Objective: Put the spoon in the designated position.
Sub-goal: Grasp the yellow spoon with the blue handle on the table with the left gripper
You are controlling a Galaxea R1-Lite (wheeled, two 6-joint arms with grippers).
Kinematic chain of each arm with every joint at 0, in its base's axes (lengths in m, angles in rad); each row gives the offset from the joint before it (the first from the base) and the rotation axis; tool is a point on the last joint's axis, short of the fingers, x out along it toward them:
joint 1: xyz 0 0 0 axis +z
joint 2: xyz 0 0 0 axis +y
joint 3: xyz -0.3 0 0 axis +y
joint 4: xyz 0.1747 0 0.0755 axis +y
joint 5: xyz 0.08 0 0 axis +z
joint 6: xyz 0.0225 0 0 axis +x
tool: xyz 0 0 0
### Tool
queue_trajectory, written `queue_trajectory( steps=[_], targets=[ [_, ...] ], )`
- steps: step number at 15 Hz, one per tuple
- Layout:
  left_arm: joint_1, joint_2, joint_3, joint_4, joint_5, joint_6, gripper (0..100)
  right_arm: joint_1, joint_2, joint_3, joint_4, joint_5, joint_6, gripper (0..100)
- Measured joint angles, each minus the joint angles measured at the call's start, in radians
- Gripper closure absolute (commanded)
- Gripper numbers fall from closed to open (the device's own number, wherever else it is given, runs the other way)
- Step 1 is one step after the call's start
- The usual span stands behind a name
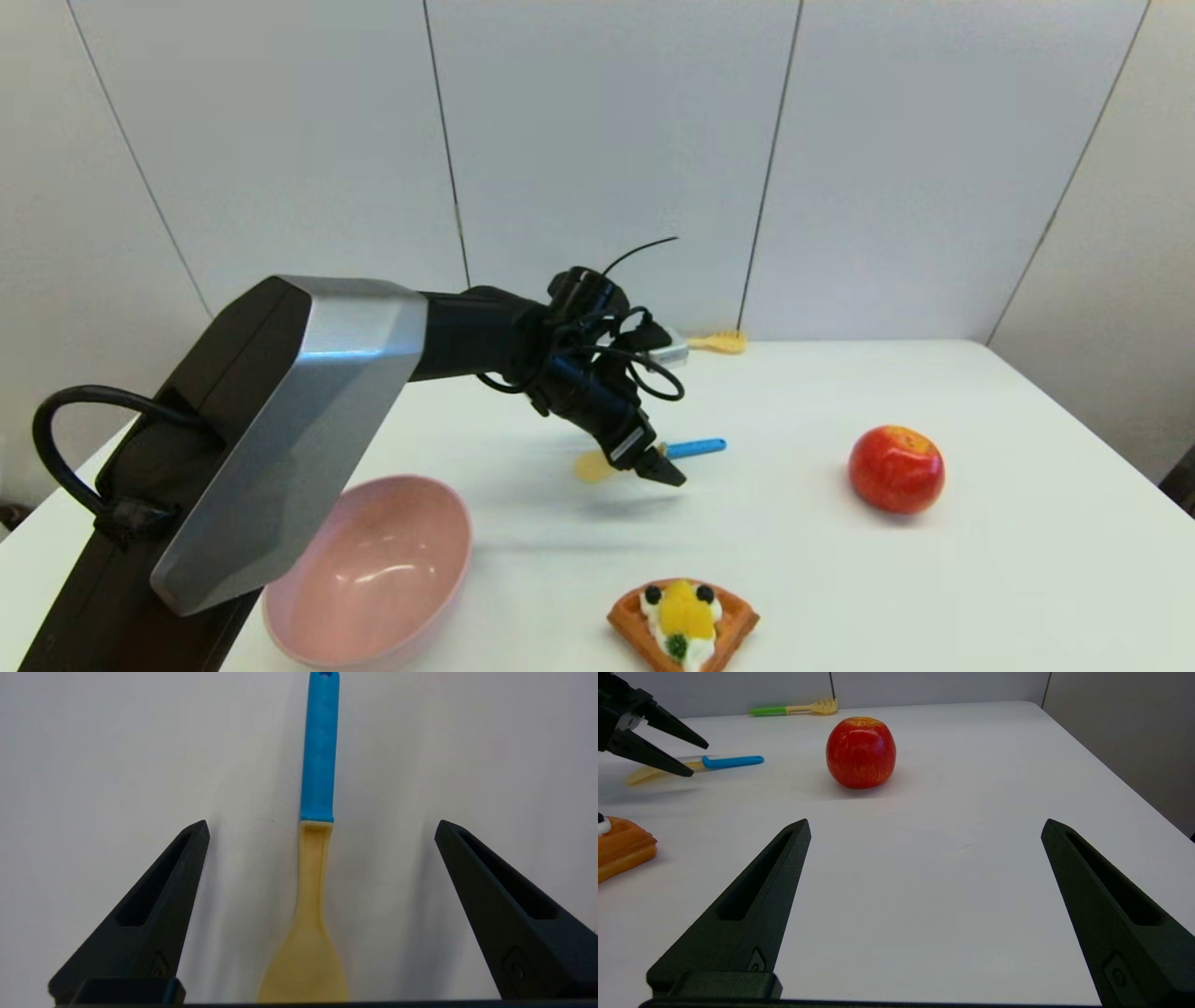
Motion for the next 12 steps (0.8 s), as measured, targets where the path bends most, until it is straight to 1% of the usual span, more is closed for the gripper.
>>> queue_trajectory(
  steps=[12],
  targets=[
    [0.000,0.027,-0.006,-0.026,0.000,-0.006,0,0.000,0.000,0.000,0.000,0.000,0.001,0]
  ],
)
